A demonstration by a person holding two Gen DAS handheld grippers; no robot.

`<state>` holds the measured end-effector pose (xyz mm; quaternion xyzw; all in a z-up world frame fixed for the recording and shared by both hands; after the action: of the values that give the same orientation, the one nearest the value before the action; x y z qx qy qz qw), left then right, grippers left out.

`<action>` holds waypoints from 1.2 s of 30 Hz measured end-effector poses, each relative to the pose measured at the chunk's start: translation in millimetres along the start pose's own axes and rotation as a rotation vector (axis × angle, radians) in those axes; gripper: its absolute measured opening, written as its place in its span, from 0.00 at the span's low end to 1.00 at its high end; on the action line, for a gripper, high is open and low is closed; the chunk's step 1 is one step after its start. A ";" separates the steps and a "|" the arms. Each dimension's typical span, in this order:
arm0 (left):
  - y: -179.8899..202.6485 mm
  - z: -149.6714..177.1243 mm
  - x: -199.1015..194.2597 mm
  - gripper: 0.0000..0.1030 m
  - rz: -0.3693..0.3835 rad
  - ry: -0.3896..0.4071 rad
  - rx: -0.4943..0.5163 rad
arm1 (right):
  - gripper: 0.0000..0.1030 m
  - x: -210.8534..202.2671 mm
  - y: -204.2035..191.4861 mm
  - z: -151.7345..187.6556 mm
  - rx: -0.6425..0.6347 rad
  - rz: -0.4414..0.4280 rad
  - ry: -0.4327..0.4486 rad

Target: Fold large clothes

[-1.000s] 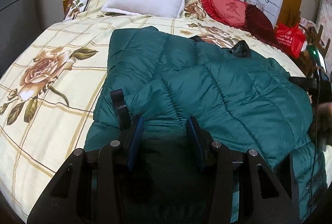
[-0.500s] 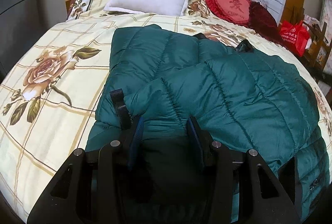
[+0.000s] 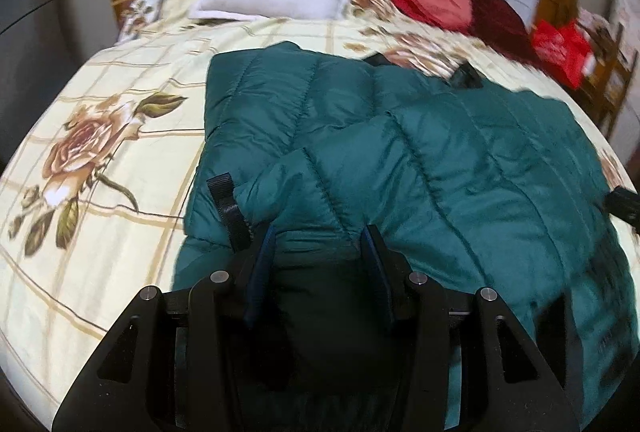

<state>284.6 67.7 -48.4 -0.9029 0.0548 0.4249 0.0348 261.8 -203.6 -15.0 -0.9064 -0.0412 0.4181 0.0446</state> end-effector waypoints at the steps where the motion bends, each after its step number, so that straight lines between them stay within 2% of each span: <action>1: -5.1 0.3 -9.9 0.43 0.027 -0.006 0.008 | 0.48 -12.2 -1.7 3.9 -0.009 0.003 0.003; 3: -17.4 7.3 -35.8 0.43 0.067 0.013 0.045 | 0.55 -39.4 -2.0 19.5 -0.036 0.014 -0.008; 5: -28.4 20.5 -54.4 0.44 0.072 0.029 0.080 | 0.72 -65.6 -0.8 46.3 -0.072 -0.007 -0.038; 8: -42.1 63.9 -67.0 0.44 0.095 -0.038 0.131 | 0.73 -82.1 2.5 96.3 -0.126 -0.039 -0.119; 10: -45.0 89.6 -65.1 0.44 0.070 -0.079 0.171 | 0.73 -80.0 7.8 127.8 -0.146 -0.011 -0.187; 12: -51.5 104.1 -74.6 0.44 0.069 -0.064 0.184 | 0.73 -79.6 19.7 154.8 -0.111 0.031 -0.233; 15: -74.5 110.7 -96.1 0.44 0.079 -0.049 0.116 | 0.73 -112.4 36.1 163.7 0.014 -0.004 -0.142; 19: -108.8 132.6 -117.6 0.44 0.056 -0.013 0.061 | 0.73 -157.4 53.5 175.3 0.077 0.007 -0.037; 21: -118.9 153.2 -119.3 0.44 0.065 -0.038 0.057 | 0.73 -171.8 60.9 193.3 0.089 -0.009 -0.011; 24: -122.9 181.8 -115.8 0.44 0.105 -0.083 0.045 | 0.73 -172.1 71.2 219.2 0.136 -0.038 -0.010; 25: -124.1 187.4 -122.3 0.45 0.105 -0.039 0.027 | 0.73 -170.0 73.2 224.5 0.157 -0.056 -0.014; 28: -124.2 198.1 -129.8 0.45 0.155 -0.033 -0.044 | 0.74 -165.5 82.3 248.2 0.247 -0.125 -0.010; 29: -124.4 199.6 -131.1 0.45 0.174 -0.033 -0.072 | 0.76 -169.5 83.2 251.2 0.256 -0.133 0.032; 32: -122.5 200.4 -133.2 0.45 0.189 -0.039 -0.107 | 0.77 -170.6 83.9 254.0 0.277 -0.144 0.044; 36: -130.9 200.4 -140.9 0.45 0.192 -0.005 -0.174 | 0.76 -172.4 79.9 253.7 0.303 -0.187 0.045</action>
<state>59.2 229.3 -65.2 -0.8921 0.1037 0.4317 -0.0844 -40.0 -290.5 -58.2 -0.8905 -0.0611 0.3934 0.2202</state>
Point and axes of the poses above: each gripper's, at about its wrist camera, not at the fingertips, and x roughly the way its jaws point, y to its right, z to its underside, the point moved 2 cm from there along x, roughly the way its jaws point, and after that the axes turned 5 degrees about -z, right-handed, at the moved point
